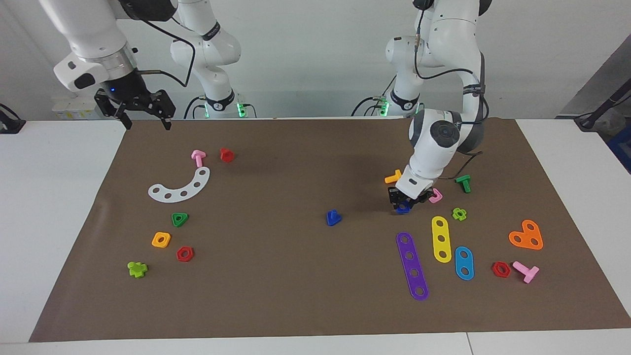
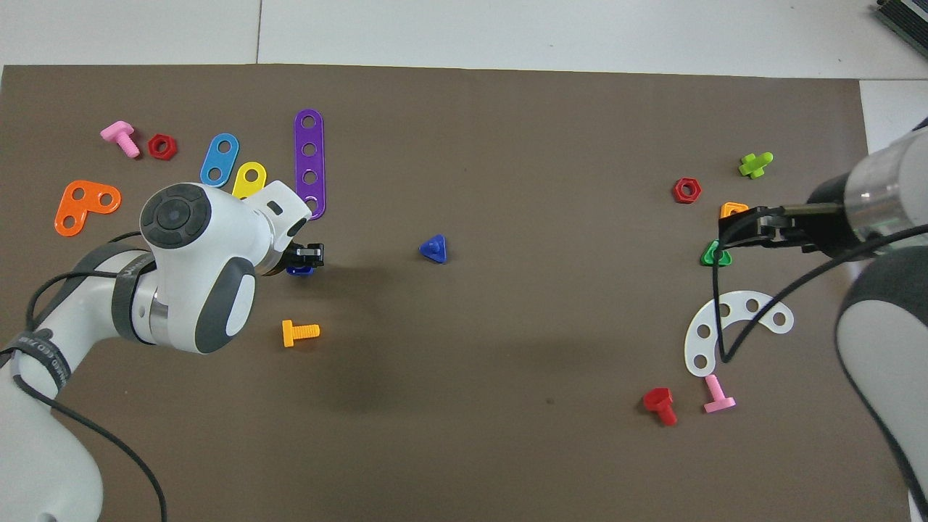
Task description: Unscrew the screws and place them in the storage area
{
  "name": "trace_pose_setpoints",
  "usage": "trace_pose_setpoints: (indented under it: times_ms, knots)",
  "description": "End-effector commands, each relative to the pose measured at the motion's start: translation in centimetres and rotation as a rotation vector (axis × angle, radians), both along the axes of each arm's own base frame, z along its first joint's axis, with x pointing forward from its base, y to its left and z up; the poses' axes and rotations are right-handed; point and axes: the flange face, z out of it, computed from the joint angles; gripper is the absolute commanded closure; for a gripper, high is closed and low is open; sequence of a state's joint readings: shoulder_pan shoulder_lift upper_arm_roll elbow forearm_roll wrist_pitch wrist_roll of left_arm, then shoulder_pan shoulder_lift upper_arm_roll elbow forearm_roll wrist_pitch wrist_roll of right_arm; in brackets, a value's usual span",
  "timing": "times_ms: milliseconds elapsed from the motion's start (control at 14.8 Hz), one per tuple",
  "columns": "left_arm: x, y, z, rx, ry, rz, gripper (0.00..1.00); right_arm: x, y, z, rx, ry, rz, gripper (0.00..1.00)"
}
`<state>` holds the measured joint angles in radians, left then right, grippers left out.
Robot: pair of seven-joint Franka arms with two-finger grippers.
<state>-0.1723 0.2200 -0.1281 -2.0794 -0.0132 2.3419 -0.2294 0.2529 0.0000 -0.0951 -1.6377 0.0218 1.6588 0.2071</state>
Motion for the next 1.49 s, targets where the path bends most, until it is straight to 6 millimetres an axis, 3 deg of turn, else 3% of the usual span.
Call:
trace_pose_setpoints:
  times_ms: [0, 136, 271, 475, 542, 678, 746, 881, 1017, 1153, 1356, 1424]
  knots:
    - [-0.6, 0.5, 0.6, -0.015, -0.016, -0.004, 0.0, 2.0, 7.6, -4.6, 0.02, -0.02, -0.039, 0.0]
    - [0.0, 0.3, 1.2, -0.019, -0.023, -0.004, 0.0, 3.2, 13.8, -7.9, 0.033, -0.058, -0.078, 0.0]
    - [1.3, 0.4, 3.6, -0.02, -0.021, 0.002, 0.0, 4.3, 20.2, -12.1, 0.06, -0.11, -0.136, 0.0]
    - [2.9, 6.5, 6.0, -0.002, 0.041, -0.027, 0.0, 5.4, 26.2, -17.9, 0.11, -0.172, -0.126, 0.0]
    - [3.0, 9.5, 6.4, -0.001, 0.048, -0.043, 0.0, 5.4, 27.4, -19.8, 0.118, -0.18, -0.117, 0.0]
    - [2.8, 13.7, 7.7, 0.002, 0.054, -0.065, 0.0, 4.0, 31.4, -24.8, 0.092, -0.163, -0.059, 0.01]
    - [2.6, 15.0, 8.7, 0.003, 0.052, -0.051, 0.0, 3.7, 32.6, -25.6, 0.088, -0.164, -0.039, 0.01]
    - [2.7, 16.6, 11.9, 0.011, 0.071, -0.023, 0.0, 3.3, 33.1, -26.5, 0.064, -0.166, -0.016, 0.06]
    - [3.2, 17.3, 16.3, 0.013, 0.106, -0.017, 0.0, 2.0, 34.6, -27.5, 0.047, -0.16, 0.022, 0.17]
    - [3.3, 17.4, 19.9, 0.017, 0.117, -0.017, 0.0, 2.5, 34.3, -28.0, 0.029, -0.202, 0.046, 0.29]
    - [2.7, 17.0, 23.1, 0.02, 0.126, -0.008, 0.0, 2.0, 34.5, -28.6, 0.031, -0.209, 0.065, 0.52]
    - [2.5, 16.7, 24.4, 0.02, 0.131, -0.001, 0.0, 1.9, 34.5, -28.8, 0.027, -0.205, 0.07, 0.53]
